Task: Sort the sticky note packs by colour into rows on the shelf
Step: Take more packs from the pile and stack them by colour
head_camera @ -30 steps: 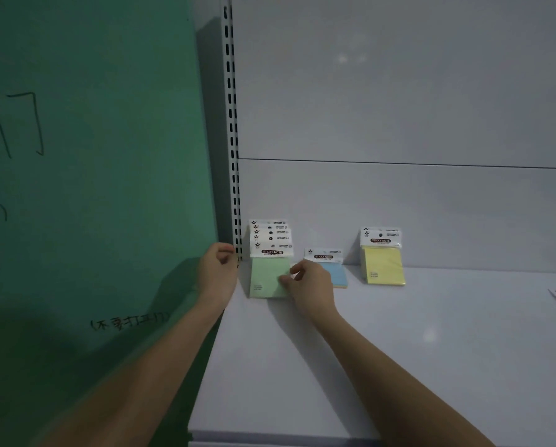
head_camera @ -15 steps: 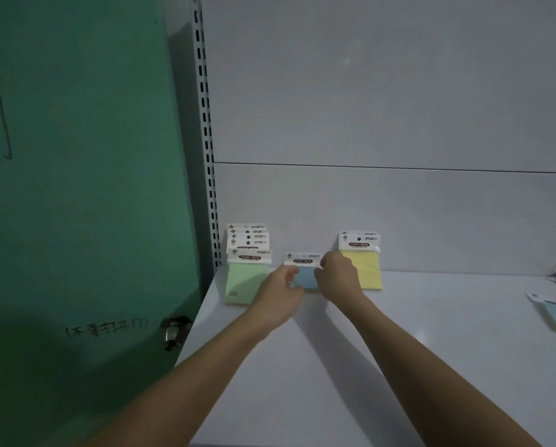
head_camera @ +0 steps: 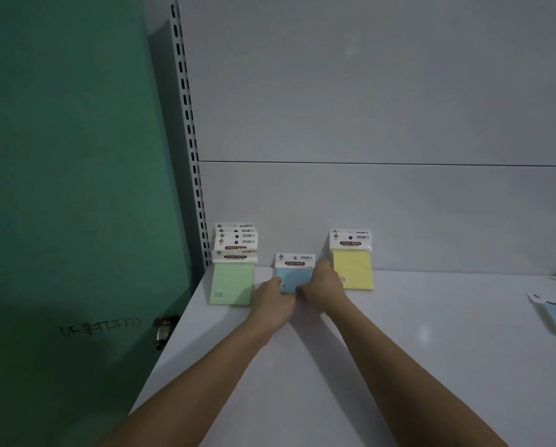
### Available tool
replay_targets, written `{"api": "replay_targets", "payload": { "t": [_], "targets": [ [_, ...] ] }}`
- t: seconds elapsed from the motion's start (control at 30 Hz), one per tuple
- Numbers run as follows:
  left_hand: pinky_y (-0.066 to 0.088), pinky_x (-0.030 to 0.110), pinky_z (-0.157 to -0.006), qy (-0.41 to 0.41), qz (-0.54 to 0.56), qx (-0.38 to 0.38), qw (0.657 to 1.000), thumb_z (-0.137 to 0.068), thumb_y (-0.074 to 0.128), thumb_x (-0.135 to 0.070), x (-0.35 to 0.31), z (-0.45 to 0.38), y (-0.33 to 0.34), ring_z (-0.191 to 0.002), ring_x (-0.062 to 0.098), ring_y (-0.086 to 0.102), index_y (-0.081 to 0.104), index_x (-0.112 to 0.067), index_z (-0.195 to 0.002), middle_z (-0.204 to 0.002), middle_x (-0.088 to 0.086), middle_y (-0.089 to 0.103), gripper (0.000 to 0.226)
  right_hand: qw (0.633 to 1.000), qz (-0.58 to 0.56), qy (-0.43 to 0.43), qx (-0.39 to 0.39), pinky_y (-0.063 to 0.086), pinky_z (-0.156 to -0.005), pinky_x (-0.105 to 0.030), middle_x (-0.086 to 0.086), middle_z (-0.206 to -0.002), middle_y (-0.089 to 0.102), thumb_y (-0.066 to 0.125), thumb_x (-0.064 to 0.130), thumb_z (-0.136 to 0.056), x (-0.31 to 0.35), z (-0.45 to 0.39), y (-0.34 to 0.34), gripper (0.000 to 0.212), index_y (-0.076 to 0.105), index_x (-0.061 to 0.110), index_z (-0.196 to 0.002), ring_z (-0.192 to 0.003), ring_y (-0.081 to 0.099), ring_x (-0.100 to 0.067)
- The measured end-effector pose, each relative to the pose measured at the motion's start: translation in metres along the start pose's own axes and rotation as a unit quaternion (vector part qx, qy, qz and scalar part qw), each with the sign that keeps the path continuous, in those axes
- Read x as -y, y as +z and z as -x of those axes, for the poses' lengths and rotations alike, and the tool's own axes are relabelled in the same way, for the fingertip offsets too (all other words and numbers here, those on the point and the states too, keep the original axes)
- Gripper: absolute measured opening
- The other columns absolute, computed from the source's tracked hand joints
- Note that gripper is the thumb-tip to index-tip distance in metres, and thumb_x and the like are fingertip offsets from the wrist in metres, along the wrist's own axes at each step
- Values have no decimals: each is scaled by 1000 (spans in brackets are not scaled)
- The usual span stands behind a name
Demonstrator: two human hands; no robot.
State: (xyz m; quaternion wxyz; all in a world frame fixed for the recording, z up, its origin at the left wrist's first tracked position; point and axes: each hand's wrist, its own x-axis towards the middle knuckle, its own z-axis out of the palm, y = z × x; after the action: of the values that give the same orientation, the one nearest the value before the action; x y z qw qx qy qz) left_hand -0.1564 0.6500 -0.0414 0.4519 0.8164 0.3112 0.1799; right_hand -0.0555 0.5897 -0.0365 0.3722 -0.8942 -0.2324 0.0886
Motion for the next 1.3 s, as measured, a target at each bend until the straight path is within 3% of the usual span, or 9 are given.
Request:
{"api": "replay_targets", "payload": {
  "t": [0.13, 0.23, 0.33, 0.4, 0.47, 0.5, 0.6, 0.73, 1.3],
  "targets": [
    [38, 30, -61, 1, 25, -16, 1000, -69, 51, -18, 2, 3, 5, -77, 32, 57, 63, -5, -83, -85, 15, 64, 23, 997, -67, 19, 41, 57, -74, -36, -15, -109, 68, 73, 11, -70, -7, -3, -4, 48, 62, 3, -116, -97, 66, -31],
    [35, 17, -52, 28, 32, -21, 999, -76, 50, -4, -1, 6, 5, -72, 20, 50, 61, -2, -84, -88, 11, 58, 13, 995, -99, -3, -12, 52, -71, -34, -17, -109, 66, 60, 3, -78, -8, -3, -6, 33, 62, -4, -110, -97, 64, -33],
    [38, 10, -57, 41, 29, -6, 999, -82, 49, 1, -6, 8, 3, -91, 18, 54, 60, -6, -105, -107, 8, 54, 26, 993, -92, -23, -67, 47, -78, -33, -15, -109, 65, 55, 3, -87, -5, -2, -5, 23, 60, -2, -109, -104, 60, -32],
    [34, 6, -74, 60, -23, 5, 998, -86, 51, -4, -2, 9, 5, -116, 22, 48, 51, -6, -126, -124, 6, 48, 40, 992, -87, -37, -89, 47, -81, -35, -15, -109, 65, 54, 4, -88, -3, -4, -2, 22, 61, 0, -109, -105, 61, -32],
    [28, 18, -104, 85, -92, 22, 992, -88, 52, -11, 5, 12, 6, -134, 23, 34, 38, -8, -141, -142, 6, 38, 56, 990, -83, -46, -105, 45, -79, -34, -16, -109, 65, 53, 3, -89, 0, -7, 1, 21, 60, 0, -108, -104, 60, -33],
    [27, 26, -110, 112, -129, 31, 985, -88, 51, -14, 11, 14, 7, -135, 23, 33, 38, -9, -141, -143, 5, 38, 55, 989, -78, -48, -113, 43, -78, -33, -16, -110, 65, 52, 3, -90, 1, -9, 3, 20, 60, 0, -108, -104, 59, -33],
    [33, 35, -104, 198, -273, 58, 940, -88, 37, -32, 24, 22, 8, -123, 23, 44, 51, -17, -128, -124, 3, 50, 45, 989, -44, -48, -134, 37, -75, -30, -16, -112, 62, 48, 6, -93, 5, -16, 7, 19, 57, 1, -109, -105, 57, -33],
    [21, 38, -114, 228, -346, 51, 909, -96, 35, -42, 33, 26, 7, -131, 19, 34, 44, -22, -136, -137, -1, 43, 45, 989, 22, -53, -135, 38, -75, -32, -19, -113, 61, 45, 4, -95, 10, -25, 10, 19, 55, -1, -111, -107, 56, -34],
    [21, 42, -114, 229, -343, 30, 911, -93, 34, -46, 35, 23, 9, -131, 22, 36, 41, -24, -137, -136, 0, 44, 49, 988, 17, -55, -144, 41, -75, -38, -19, -116, 55, 39, -1, -93, 21, -9, 5, 24, 42, 0, -117, -105, 56, -38]
  ]
}}
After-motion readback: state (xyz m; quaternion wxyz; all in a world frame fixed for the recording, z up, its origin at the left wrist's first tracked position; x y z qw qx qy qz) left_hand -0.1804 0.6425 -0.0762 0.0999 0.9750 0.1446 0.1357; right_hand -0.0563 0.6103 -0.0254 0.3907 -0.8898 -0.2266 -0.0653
